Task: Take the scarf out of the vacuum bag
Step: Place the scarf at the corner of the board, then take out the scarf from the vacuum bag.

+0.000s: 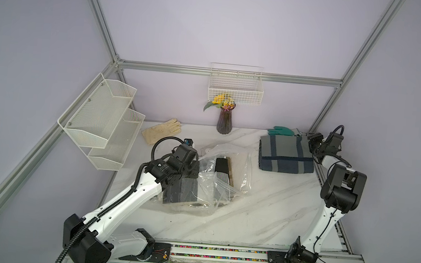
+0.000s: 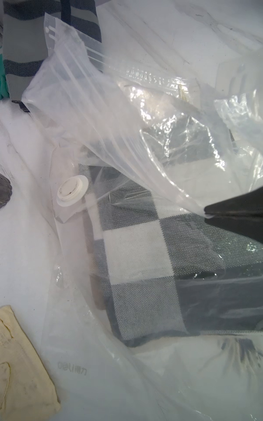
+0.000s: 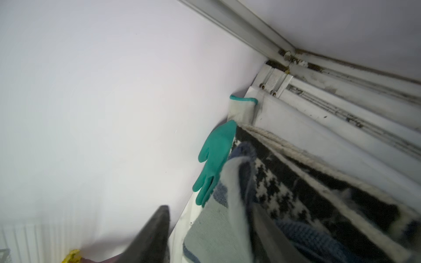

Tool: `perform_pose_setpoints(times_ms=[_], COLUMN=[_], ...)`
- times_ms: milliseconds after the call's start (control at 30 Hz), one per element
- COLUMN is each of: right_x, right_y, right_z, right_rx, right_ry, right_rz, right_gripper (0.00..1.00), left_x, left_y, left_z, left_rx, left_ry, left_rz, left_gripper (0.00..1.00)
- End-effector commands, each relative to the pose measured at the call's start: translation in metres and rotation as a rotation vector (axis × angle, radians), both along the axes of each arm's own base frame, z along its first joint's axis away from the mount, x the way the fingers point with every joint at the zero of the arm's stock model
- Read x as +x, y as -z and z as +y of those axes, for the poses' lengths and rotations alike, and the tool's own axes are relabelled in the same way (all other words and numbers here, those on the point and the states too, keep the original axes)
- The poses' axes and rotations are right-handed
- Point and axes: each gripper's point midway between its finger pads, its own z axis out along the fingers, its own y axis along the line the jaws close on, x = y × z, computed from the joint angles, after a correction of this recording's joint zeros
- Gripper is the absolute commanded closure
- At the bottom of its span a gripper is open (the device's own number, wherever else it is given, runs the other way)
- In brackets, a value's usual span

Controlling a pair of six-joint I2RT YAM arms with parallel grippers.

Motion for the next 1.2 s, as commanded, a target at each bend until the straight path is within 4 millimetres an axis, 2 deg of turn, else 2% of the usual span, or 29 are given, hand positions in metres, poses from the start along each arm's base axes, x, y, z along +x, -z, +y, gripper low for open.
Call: perform_pose_setpoints(times_ms=[0,67,200,333,400,500,567,667,867,967,1033,1067,1167], right_x=[0.003,0.001,-0.009,-0.022,-0.030,-0.044,-0.055,-0.080,-0.136,-0.156,-0.166,-0.176,-0.187], right_y=[0.000,-0.001,-0.009,-0.025,-0.035,-0.058,-0.073,-0.090,-0.108,-0.121,-0.115,-0.125,-0.122], right_z=[-0.013,-0.015,-0.012,0.004,0.020,0.055,0.087,0.125,0.171,0.193,0.202,0.206,0.215], right_rx=[-0.019,-0.034,-0.051,-0.056,-0.068,-0.124,-0.171,-0.201,-0.187,-0.195,-0.196,-0.199,-0.172], right_ry=[0.033,0.042,0.050,0.027,0.005,-0.043,-0.090,-0.149,-0.250,-0.299,-0.328,-0.336,-0.380], right_rz=[0.017,0.041,0.063,0.070,0.083,0.105,0.123,0.139,0.137,0.125,0.167,0.154,0.169], right_gripper=[0.17,0.03,0.03,0.03,0.03,0.03,0.03,0.03,0.03,0.03,0.03,0.03,0.03], left_x=[0.008,0.009,0.009,0.007,0.005,0.002,-0.003,-0.012,-0.029,-0.035,-0.036,-0.036,-0.033], left_y=[-0.023,-0.024,-0.024,-0.022,-0.022,-0.028,-0.033,-0.037,-0.039,-0.043,-0.047,-0.049,-0.049], left_z=[-0.007,-0.009,-0.012,-0.011,-0.008,-0.011,-0.014,-0.013,-0.003,-0.002,-0.003,-0.004,-0.006], left_rx=[-0.075,-0.088,-0.104,-0.119,-0.123,-0.135,-0.153,-0.164,-0.158,-0.155,-0.159,-0.164,-0.161], left_ry=[-0.001,0.000,0.005,-0.003,-0.009,0.023,0.052,0.076,0.088,0.111,0.116,0.120,0.115], left_rz=[-0.058,-0.060,-0.061,-0.072,-0.084,-0.095,-0.095,-0.092,-0.095,-0.101,-0.102,-0.101,-0.079], left_gripper=[1.00,1.00,1.00,1.00,1.00,1.00,1.00,1.00,1.00,1.00,1.00,1.00,1.00])
